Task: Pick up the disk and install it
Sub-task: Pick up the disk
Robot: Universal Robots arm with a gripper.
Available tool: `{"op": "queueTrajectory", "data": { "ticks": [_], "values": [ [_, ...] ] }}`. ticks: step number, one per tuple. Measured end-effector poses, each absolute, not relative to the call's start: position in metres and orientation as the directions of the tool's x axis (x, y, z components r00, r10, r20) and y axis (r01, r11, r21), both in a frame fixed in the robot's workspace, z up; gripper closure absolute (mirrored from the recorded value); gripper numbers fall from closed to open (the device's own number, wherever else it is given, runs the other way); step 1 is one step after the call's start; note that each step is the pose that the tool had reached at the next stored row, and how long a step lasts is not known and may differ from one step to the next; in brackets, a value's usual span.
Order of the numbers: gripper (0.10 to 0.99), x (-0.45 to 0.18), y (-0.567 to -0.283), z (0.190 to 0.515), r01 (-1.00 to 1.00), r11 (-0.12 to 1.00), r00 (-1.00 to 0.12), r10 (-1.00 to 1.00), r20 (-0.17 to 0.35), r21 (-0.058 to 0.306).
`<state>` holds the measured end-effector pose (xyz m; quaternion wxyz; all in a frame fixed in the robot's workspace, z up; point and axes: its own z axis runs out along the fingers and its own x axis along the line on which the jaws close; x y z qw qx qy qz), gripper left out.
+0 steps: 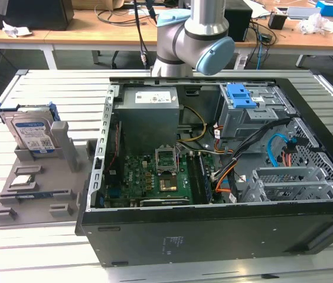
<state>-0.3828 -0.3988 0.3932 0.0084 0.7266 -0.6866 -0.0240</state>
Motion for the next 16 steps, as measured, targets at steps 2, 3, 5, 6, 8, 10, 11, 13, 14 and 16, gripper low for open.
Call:
{"op": "queueTrajectory", "data": {
  "ticks": [2, 3, 5, 6, 8, 10, 11, 13, 14, 16],
  "values": [
    [0.980, -0.3828, -0.3989, 0.3932, -0.996, -0.076, 0.075, -0.997, -0.023, 0.045],
    [0.980, -0.3828, -0.3989, 0.3932, -0.995, -0.091, 0.090, -0.996, -0.023, 0.045],
    [0.980, -0.3828, -0.3989, 0.3932, -0.993, -0.109, 0.108, -0.994, -0.023, 0.045],
    [0.980, -0.3829, -0.3988, 0.3932, -0.992, -0.121, 0.120, -0.992, -0.023, 0.045],
    [0.980, -0.3828, -0.3988, 0.3932, -0.989, -0.144, 0.143, -0.989, -0.023, 0.045],
    [0.980, -0.3828, -0.3989, 0.3932, -0.985, -0.168, 0.167, -0.986, -0.023, 0.045],
    [0.980, -0.3828, -0.3989, 0.3932, -0.983, -0.176, 0.175, -0.984, -0.023, 0.045],
    [0.980, -0.3828, -0.3989, 0.3932, -0.980, -0.192, 0.191, -0.981, -0.023, 0.045],
    [0.980, -0.3828, -0.3988, 0.3932, -0.979, -0.201, 0.200, -0.980, -0.023, 0.045],
    [0.980, -0.3828, -0.3989, 0.3932, -0.975, -0.218, 0.217, -0.976, -0.023, 0.045]
  ]
}}
